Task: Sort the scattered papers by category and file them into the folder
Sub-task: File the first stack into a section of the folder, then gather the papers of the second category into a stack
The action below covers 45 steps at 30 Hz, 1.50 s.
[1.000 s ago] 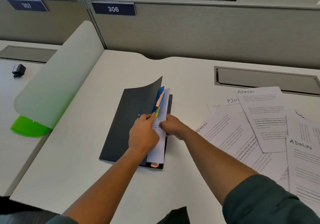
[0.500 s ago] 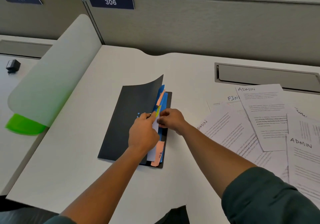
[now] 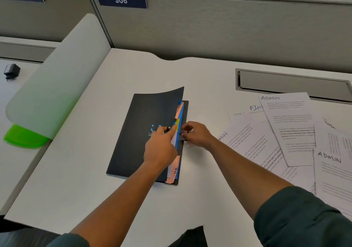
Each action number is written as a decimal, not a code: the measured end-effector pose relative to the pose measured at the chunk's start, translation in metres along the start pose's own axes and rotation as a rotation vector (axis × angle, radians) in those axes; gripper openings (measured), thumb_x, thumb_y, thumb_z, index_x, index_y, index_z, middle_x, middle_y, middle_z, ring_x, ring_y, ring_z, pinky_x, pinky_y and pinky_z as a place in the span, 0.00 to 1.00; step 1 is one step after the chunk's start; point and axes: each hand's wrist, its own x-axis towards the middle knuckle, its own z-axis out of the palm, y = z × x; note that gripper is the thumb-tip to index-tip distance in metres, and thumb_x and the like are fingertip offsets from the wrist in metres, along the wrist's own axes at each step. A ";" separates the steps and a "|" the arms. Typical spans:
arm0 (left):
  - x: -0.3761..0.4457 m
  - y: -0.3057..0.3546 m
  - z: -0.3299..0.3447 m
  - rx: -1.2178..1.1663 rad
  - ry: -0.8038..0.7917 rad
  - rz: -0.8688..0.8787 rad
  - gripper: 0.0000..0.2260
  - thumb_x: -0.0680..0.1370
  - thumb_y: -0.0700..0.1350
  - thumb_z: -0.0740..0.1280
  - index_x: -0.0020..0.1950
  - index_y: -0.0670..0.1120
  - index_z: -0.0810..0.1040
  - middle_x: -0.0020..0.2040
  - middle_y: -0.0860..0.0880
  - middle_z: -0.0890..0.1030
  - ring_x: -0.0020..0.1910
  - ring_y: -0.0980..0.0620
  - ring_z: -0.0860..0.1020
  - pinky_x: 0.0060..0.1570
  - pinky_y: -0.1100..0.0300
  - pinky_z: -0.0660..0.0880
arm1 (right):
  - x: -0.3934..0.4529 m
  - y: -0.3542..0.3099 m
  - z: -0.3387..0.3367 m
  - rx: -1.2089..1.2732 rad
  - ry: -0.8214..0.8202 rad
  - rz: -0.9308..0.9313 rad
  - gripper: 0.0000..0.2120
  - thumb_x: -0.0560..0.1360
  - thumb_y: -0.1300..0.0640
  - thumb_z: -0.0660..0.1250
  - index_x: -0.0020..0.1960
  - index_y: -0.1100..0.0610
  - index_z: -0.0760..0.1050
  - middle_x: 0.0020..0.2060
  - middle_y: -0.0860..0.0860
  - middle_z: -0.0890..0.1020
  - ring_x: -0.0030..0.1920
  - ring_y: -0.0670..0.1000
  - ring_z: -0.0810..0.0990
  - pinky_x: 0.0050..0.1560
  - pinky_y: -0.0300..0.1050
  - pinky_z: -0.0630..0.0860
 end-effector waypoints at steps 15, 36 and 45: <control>-0.005 0.045 0.005 0.112 -0.061 0.038 0.13 0.78 0.50 0.63 0.61 0.53 0.79 0.57 0.50 0.79 0.53 0.48 0.79 0.46 0.56 0.75 | -0.047 0.014 -0.025 0.214 0.177 0.005 0.14 0.74 0.58 0.70 0.59 0.53 0.78 0.56 0.50 0.81 0.50 0.53 0.82 0.56 0.50 0.78; -0.020 0.172 0.055 -1.040 -0.324 -0.697 0.13 0.74 0.43 0.73 0.55 0.40 0.77 0.40 0.45 0.76 0.34 0.49 0.72 0.36 0.58 0.72 | -0.177 0.146 -0.149 -0.038 0.312 0.193 0.18 0.75 0.53 0.69 0.64 0.54 0.73 0.60 0.49 0.77 0.59 0.50 0.77 0.58 0.46 0.75; -0.052 0.223 0.089 -1.199 -0.252 -0.798 0.12 0.75 0.40 0.71 0.58 0.42 0.77 0.45 0.45 0.81 0.37 0.48 0.76 0.36 0.57 0.74 | -0.211 0.203 -0.169 -0.303 0.070 0.230 0.26 0.75 0.49 0.67 0.71 0.52 0.65 0.71 0.49 0.70 0.68 0.51 0.71 0.65 0.46 0.68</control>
